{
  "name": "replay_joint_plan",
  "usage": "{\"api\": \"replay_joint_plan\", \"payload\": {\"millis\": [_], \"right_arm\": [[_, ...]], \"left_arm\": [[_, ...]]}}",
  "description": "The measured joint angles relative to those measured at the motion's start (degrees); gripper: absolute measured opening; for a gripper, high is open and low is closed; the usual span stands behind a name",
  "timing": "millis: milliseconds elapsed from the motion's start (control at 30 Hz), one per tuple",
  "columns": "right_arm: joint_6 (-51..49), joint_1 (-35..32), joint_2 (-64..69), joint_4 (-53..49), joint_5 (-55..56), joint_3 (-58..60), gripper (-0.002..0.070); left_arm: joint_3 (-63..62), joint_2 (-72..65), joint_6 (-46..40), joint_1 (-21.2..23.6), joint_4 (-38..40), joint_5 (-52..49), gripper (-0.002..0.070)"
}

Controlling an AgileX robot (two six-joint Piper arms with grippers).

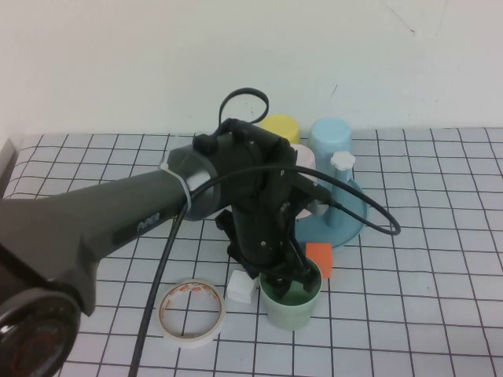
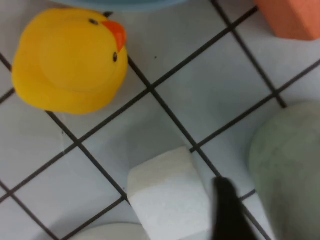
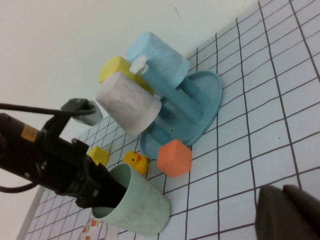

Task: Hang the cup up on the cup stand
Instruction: Pick up the cup from the table

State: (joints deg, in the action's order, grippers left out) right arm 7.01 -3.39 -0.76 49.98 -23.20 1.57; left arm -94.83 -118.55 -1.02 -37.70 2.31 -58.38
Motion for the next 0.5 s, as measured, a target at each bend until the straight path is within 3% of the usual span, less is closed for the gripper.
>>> {"api": "replay_joint_plan", "payload": {"millis": [167, 233, 500], "right_arm": [[0.2, 0.0, 0.0, 0.0, -0.1, 0.0, -0.0001], [0.2, 0.0, 0.0, 0.0, -0.1, 0.0, -0.0001], [0.3, 0.0, 0.0, 0.0, -0.2, 0.0, -0.0001]], "left_arm": [[0.0, -1.1, -0.2, 0.3, -0.3, 0.8, 0.0119], [0.0, -1.1, -0.3, 0.3, -0.4, 1.5, 0.0050], [-0.3, 0.7, -1.9, 0.3, -2.3, 1.6, 0.0013]]}}
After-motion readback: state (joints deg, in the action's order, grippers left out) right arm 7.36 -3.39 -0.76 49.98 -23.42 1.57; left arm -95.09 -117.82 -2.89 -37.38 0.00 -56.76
